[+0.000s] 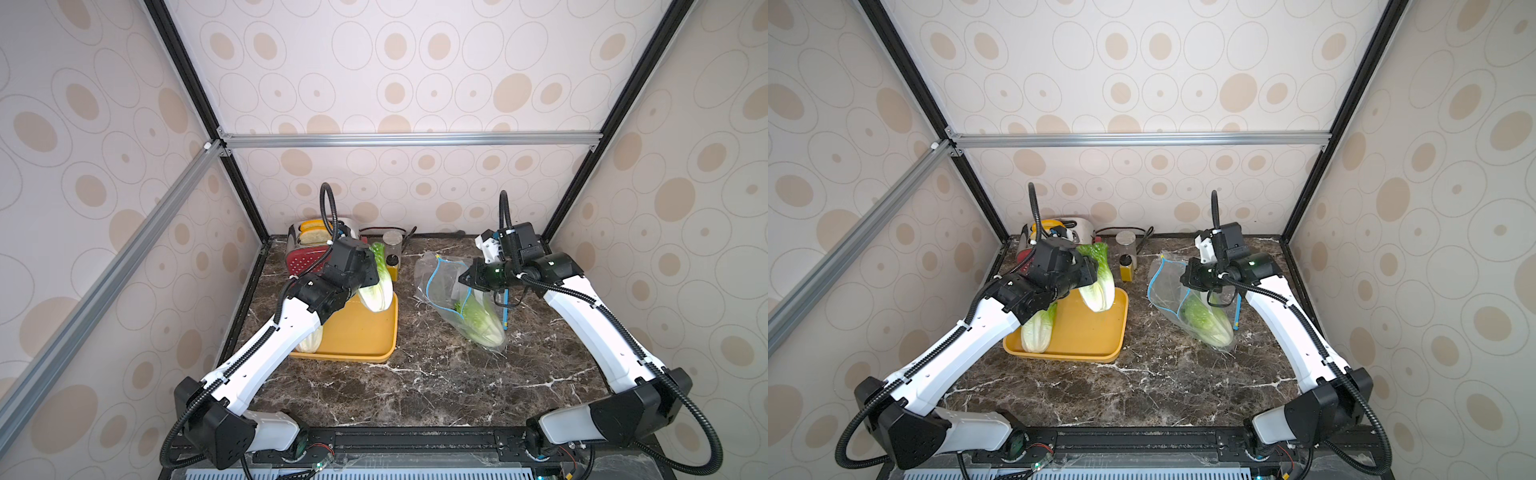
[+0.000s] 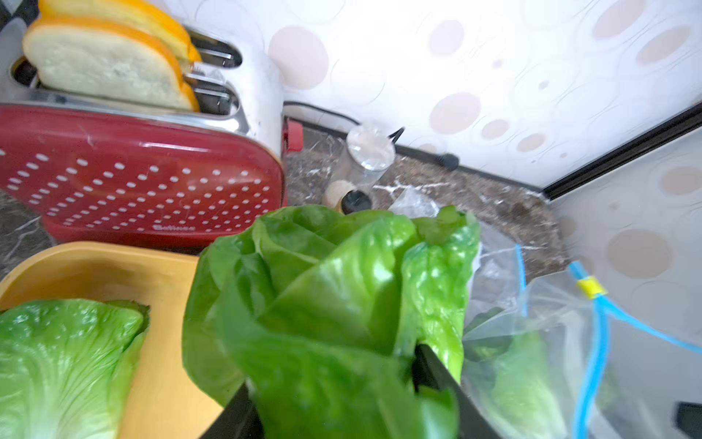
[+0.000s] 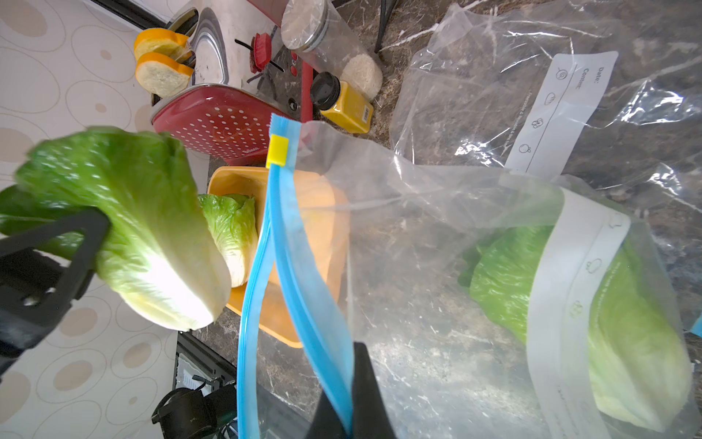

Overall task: Put the chinese cabbages into a zipper bag and zip it
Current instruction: Place the Chinese cabbage in the zipper food storage bag.

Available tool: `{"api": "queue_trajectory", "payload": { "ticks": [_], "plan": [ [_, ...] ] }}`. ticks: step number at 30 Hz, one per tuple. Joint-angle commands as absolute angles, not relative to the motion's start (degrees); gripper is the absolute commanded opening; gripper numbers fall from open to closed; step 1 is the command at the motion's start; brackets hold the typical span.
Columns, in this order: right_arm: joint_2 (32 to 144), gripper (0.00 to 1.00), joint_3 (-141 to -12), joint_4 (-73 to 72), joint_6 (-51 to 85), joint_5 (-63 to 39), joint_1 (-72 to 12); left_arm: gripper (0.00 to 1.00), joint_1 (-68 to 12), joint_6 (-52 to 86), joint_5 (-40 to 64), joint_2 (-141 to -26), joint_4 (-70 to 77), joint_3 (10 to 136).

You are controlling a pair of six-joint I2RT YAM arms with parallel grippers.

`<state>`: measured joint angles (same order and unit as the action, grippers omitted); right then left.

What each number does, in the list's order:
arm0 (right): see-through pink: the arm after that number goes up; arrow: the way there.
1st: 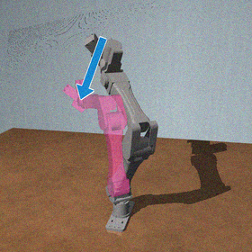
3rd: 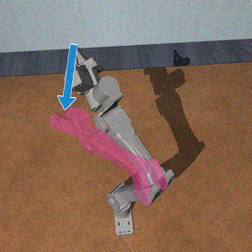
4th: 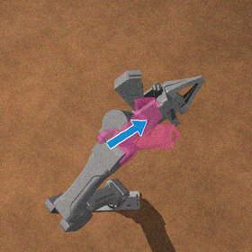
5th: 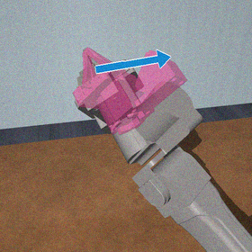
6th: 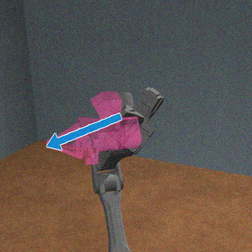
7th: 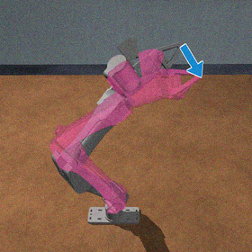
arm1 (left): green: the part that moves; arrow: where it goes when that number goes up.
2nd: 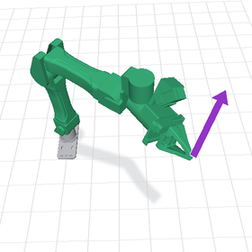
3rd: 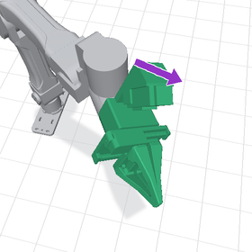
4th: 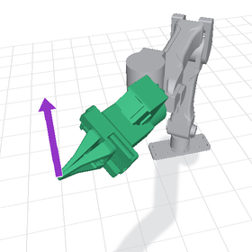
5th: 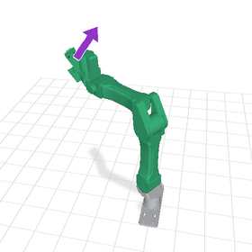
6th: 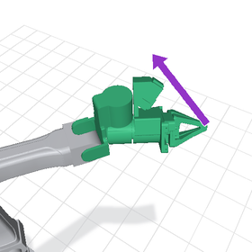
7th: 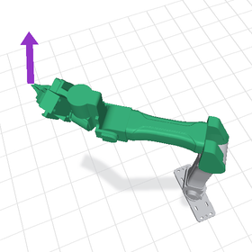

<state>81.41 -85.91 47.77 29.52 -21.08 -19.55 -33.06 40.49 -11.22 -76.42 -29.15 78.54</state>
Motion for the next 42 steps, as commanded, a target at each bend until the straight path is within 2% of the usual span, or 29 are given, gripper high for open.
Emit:
{"api": "queue_trajectory", "payload": {
  "ticks": [1,5,9,19,31,35,39,42],
  "plan": [
    [80.38,0.0,-86.13,46.61,30.88,-21.88,-19.85,0.51,-35.17,42.54,-10.77,-75.3,-22.89,83.19],
    [80.6,0.0,-86.26,46.2,31.48,-22.39,-19.78,0.49,-40.52,41.2,-12.6,-77.41,-16.9,87.32],
    [80.68,0.0,-86.33,45.98,32.08,-23.03,-19.8,0.47,-42.85,43.26,-10.41,-81.36,-9.83,89.36],
    [80.69,0.0,-86.34,44.19,34.24,-24.29,-19.79,0.44,-49.77,39.98,-15.79,-89.65,-0.76,91.33],
    [77.33,0.0,-84.91,38.24,42.34,-26.63,-19.34,0.44,-52.12,34.52,-23.98,-87.13,4.66,79.22],
    [76.03,0.0,-82.97,32.73,47.18,-26.36,-19.48,0.44,-52.41,35.72,-20.6,-85.91,7.07,77.44],
    [77.36,0.0,-84.77,34.07,45.8,-24.16,-19.49,0.49,-53.45,35.85,-16.93,-85.93,6.52,78.93],
    [77.78,0.0,-85.33,33.57,45.49,-24.35,-19.5,0.59,-53.53,35.61,-13.81,-86.48,1.96,82.14]
  ]
}}
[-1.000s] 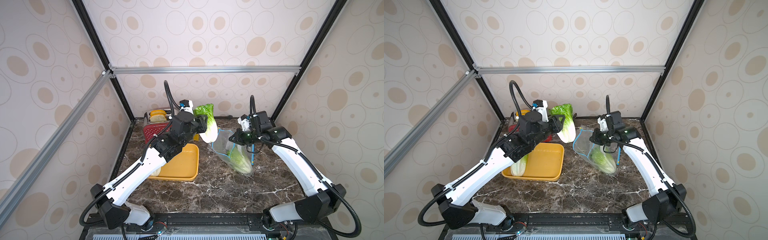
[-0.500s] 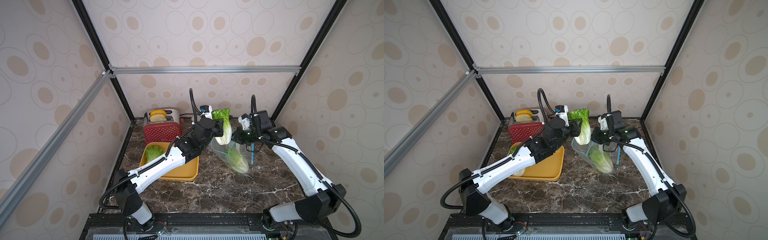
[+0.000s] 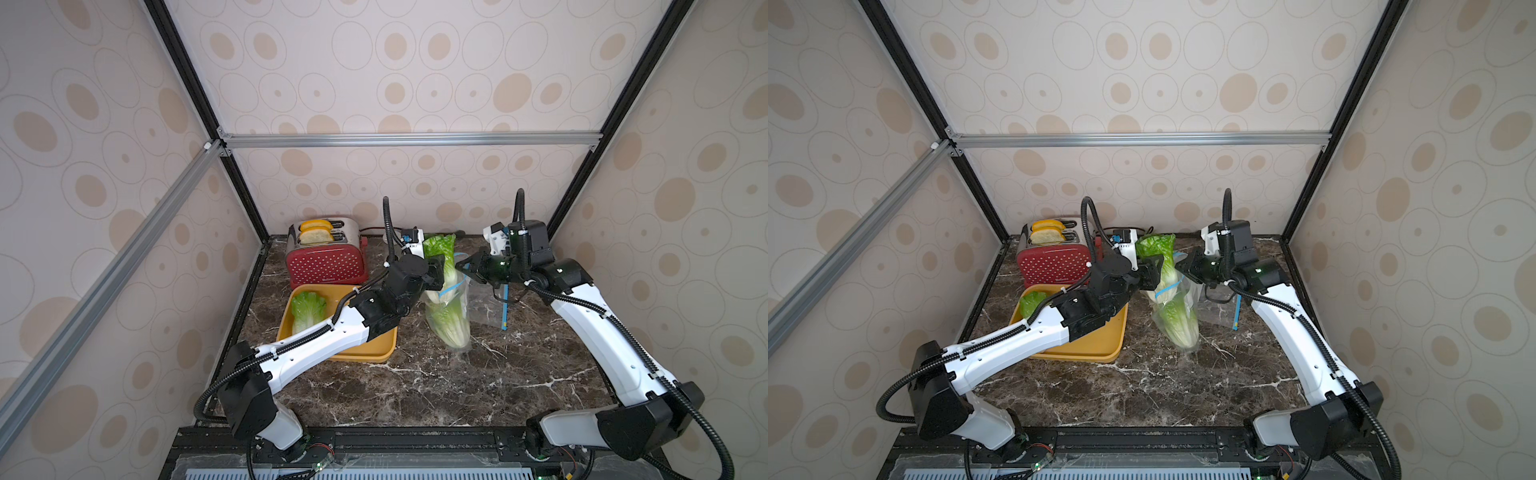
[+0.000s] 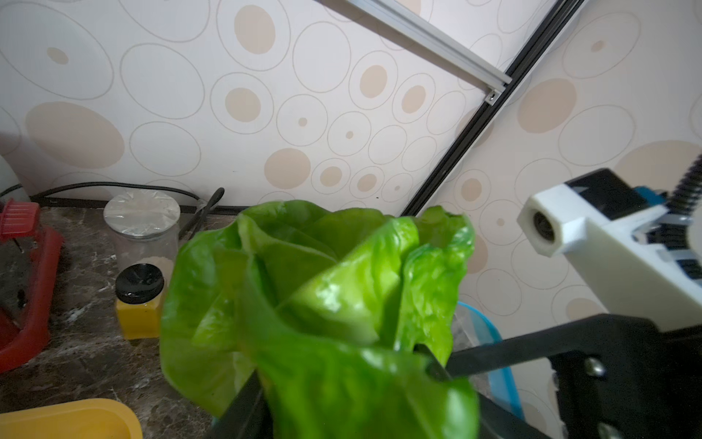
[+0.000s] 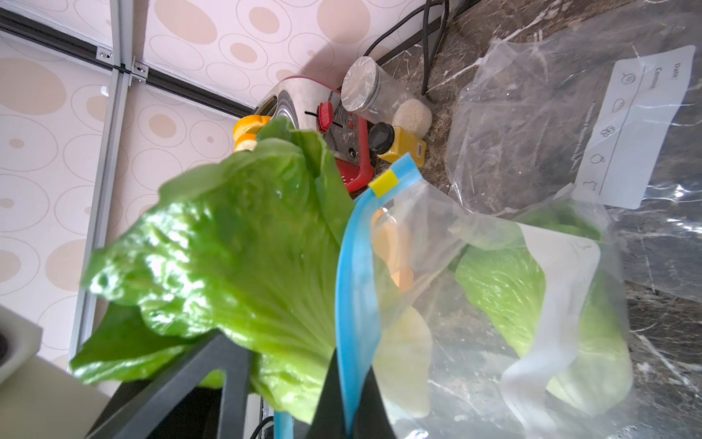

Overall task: Put the chinese cabbages into a zipper bag and zip it
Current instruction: Place the Chinese cabbage in the zipper food storage bag.

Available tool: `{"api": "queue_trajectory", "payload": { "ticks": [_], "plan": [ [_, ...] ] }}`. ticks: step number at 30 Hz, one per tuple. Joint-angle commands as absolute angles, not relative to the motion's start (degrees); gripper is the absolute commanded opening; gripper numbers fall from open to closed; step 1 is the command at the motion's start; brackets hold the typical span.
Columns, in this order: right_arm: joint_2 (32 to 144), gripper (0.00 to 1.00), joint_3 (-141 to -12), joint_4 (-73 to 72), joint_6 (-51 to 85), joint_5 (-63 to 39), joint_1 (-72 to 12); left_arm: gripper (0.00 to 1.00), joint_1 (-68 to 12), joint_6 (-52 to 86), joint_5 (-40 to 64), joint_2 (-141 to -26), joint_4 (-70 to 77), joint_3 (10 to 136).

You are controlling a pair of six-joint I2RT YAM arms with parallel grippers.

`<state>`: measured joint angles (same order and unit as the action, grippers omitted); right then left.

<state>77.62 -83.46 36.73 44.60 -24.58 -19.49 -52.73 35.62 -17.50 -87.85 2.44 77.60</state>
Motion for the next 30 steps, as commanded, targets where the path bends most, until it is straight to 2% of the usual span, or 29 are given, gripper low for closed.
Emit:
{"api": "queue_trajectory", "payload": {
  "ticks": [1,5,14,18,25,27,30],
  "plan": [
    [77.65,0.0,-85.58,33.77,45.2,-24.19,-19.43,0.62,-53.53,35.11,-13.84,-86.44,-0.43,83.27],
    [77.26,0.0,-87.56,35.12,43.64,-23.97,-19.49,0.78,-53.53,32.11,-15.07,-83.18,-6.5,84.37],
    [76.72,0.0,-90.71,33.44,42.37,-26.92,-19.5,0.87,-51.12,28.14,-19.18,-73.77,-21.24,84.77],
    [77.29,0.0,-91.74,33.27,42.72,-29.05,-19.45,0.86,-45.94,32.56,-14.99,-71.93,-26.09,83.08],
    [77.8,0.0,-93.91,32.32,43.55,-32.5,-19.85,0.83,-44.01,33.13,-9.05,-74.99,-32.17,85.87],
    [78.9,0.0,-95.67,35.76,41.85,-33.0,-19.81,0.81,-43.89,34.28,-9.58,-75.24,-32.39,84.54],
    [77.17,0.0,-93.47,33.59,42.68,-32.87,-19.7,0.79,-41.79,37.09,-10.37,-73.44,-31.95,80.86]
  ]
}}
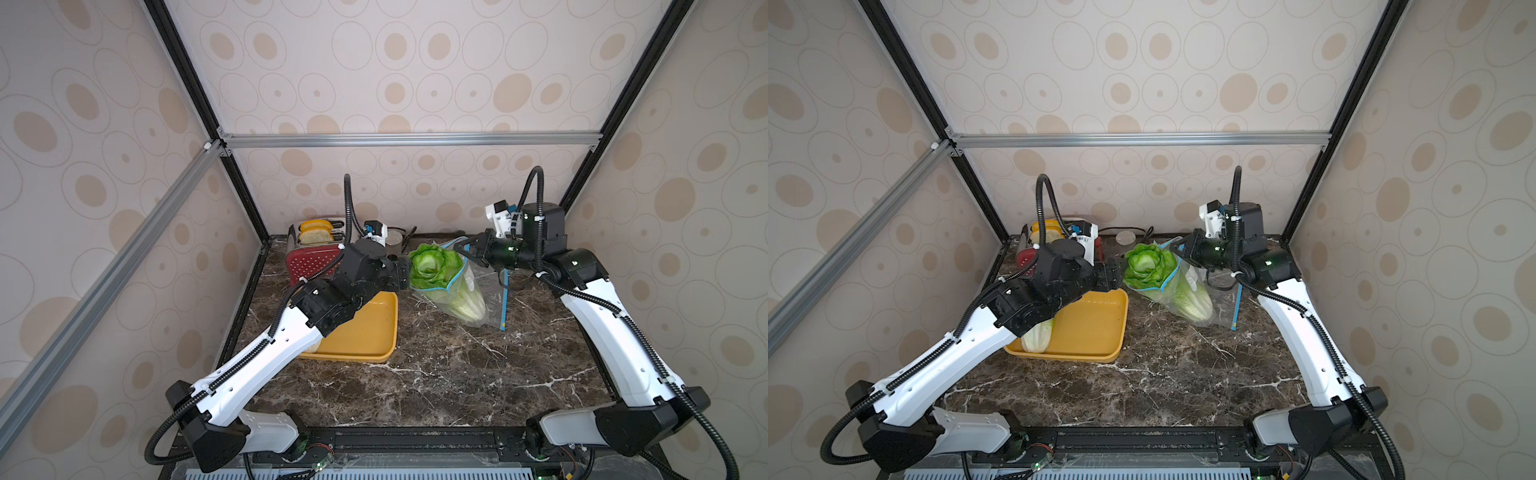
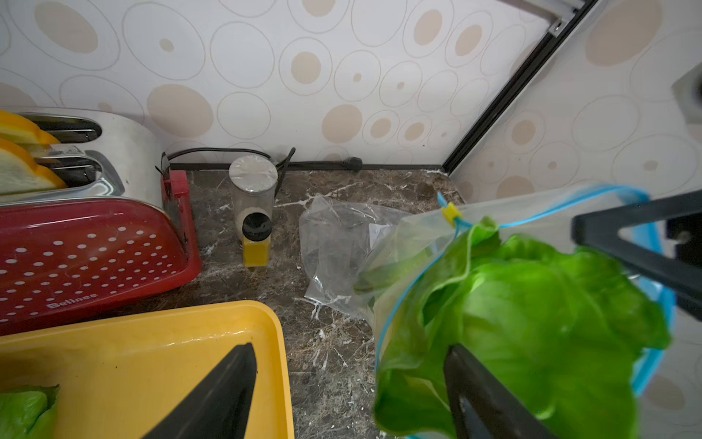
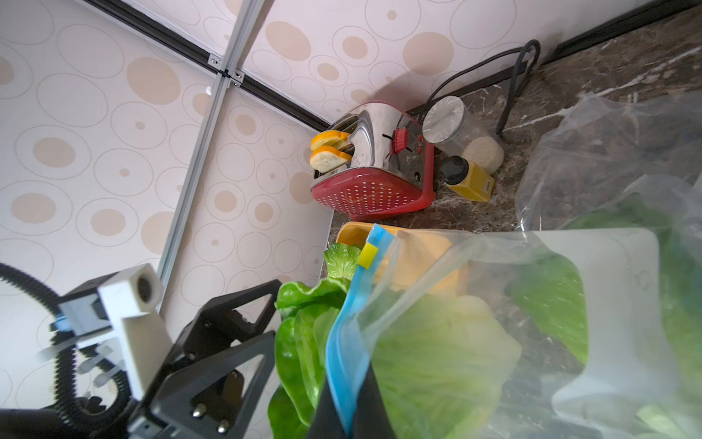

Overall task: Put the chinese cabbages into a zipper bag and zip it
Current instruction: Place the Chinese cabbage in the zipper food storage bag, then adjust the zipper food storage bag at the center of the board.

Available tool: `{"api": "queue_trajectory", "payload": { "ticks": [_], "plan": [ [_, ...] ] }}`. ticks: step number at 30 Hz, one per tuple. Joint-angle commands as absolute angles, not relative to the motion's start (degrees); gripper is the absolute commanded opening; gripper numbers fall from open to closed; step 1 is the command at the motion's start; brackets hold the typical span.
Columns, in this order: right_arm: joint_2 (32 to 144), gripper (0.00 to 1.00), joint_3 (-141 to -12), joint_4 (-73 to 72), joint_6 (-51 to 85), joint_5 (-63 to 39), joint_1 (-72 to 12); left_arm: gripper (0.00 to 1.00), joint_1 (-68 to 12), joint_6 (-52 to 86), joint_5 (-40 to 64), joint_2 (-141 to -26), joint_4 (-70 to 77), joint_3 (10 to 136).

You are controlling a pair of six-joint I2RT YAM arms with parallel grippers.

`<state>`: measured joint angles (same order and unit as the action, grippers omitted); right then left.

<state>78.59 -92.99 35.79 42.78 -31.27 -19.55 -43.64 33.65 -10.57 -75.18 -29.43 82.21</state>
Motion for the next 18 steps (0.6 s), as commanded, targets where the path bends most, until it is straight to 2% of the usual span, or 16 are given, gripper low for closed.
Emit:
{"api": "queue_trajectory", "payload": {
  "ticks": [1,5,9,13,18],
  "plan": [
    [76.75,0.0,-93.55,34.18,42.29,-31.77,-19.68,0.78,-40.31,38.09,-9.02,-72.32,-31.29,79.34],
    [76.73,0.0,-94.39,36.51,41.43,-30.99,-19.69,0.78,-36.16,39.29,-6.82,-67.59,-29.25,74.79],
    [76.33,0.0,-92.06,32.12,45.01,-32.74,-19.68,0.76,-33.72,43.01,-1.76,-66.4,-28.73,70.86],
    [76.55,0.0,-91.85,31.06,45.87,-33.4,-19.69,0.7,-33.7,49.27,5.66,-65.46,-17.61,64.06],
    [76.62,0.0,-91.4,30.72,46.47,-33.5,-19.69,0.63,-33.9,53.45,12.4,-67.75,-9.29,63.21]
  ]
}}
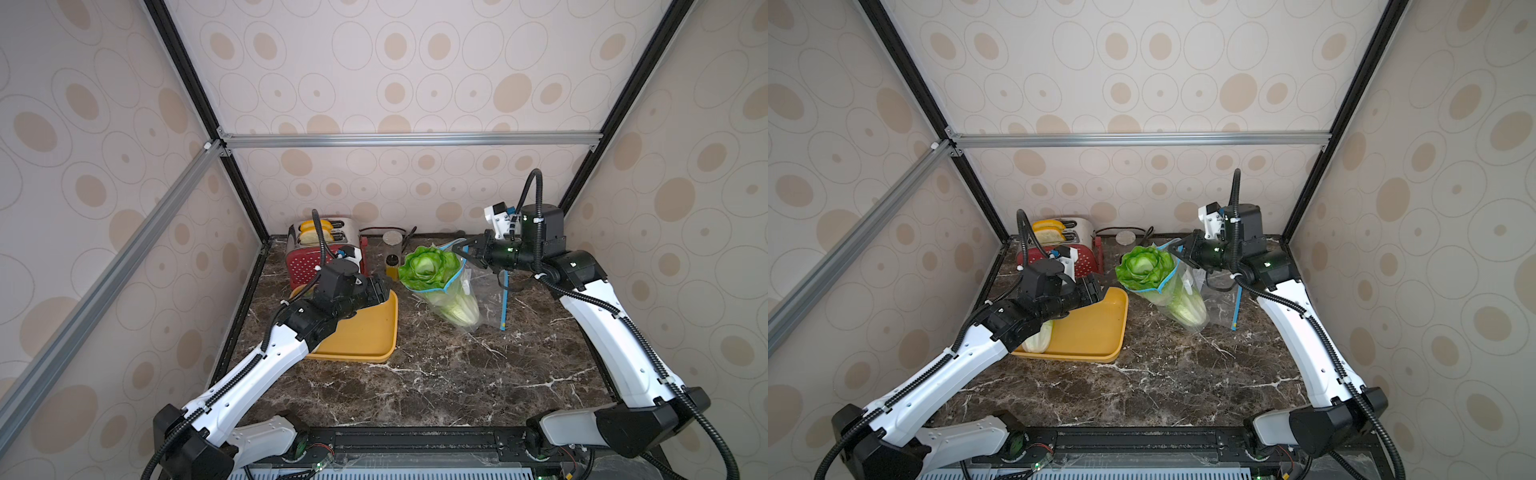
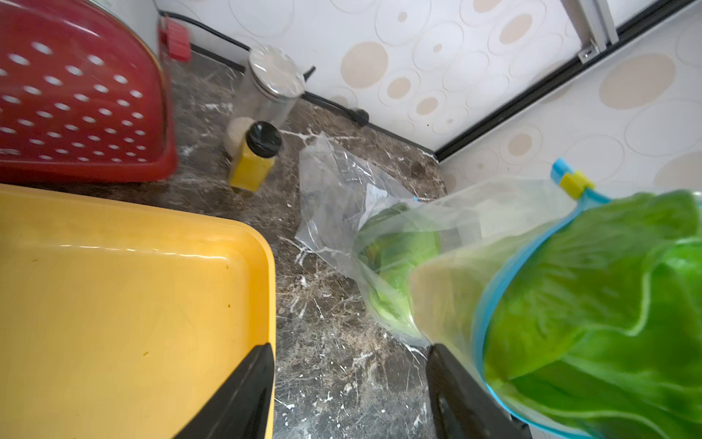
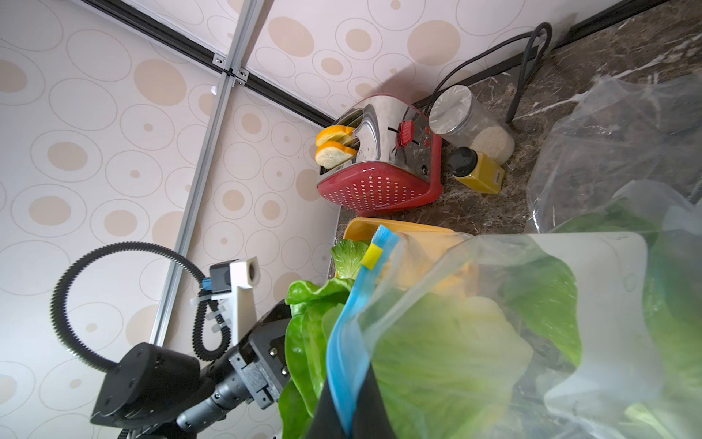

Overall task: Put the chinese cabbages into a zipper bag and zip it
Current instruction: Adjust the zipper food storage bag at the center of the board.

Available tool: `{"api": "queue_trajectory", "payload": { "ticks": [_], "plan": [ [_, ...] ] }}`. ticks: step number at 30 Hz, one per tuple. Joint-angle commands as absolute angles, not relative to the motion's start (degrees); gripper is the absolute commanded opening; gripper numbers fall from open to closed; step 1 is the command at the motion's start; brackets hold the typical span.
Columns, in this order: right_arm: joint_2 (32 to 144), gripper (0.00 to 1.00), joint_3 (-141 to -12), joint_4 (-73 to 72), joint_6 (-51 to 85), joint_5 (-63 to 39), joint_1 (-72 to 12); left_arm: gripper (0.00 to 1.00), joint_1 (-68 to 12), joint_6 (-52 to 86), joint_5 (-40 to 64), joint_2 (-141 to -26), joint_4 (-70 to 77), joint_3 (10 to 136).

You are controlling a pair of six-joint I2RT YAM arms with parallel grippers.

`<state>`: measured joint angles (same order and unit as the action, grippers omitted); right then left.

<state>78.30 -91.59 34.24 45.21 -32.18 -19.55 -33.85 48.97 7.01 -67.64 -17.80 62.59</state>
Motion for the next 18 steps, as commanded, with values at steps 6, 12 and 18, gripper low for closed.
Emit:
{"api": "queue_trajectory", "payload": {
  "ticks": [6,12,18],
  "plan": [
    [76.8,0.0,-90.26,29.51,47.28,-34.44,-19.69,0.58,-34.17,55.69,17.03,-72.41,-3.86,64.81],
    [76.77,0.0,-89.58,28.57,48.07,-34.63,-19.69,0.55,-35.16,54.05,17.76,-74.09,-4.77,68.14],
    [77.18,0.0,-89.21,27.62,49.08,-34.89,-19.68,0.52,-37.68,52.56,18.78,-77.27,-4.74,71.17]
  ]
}}
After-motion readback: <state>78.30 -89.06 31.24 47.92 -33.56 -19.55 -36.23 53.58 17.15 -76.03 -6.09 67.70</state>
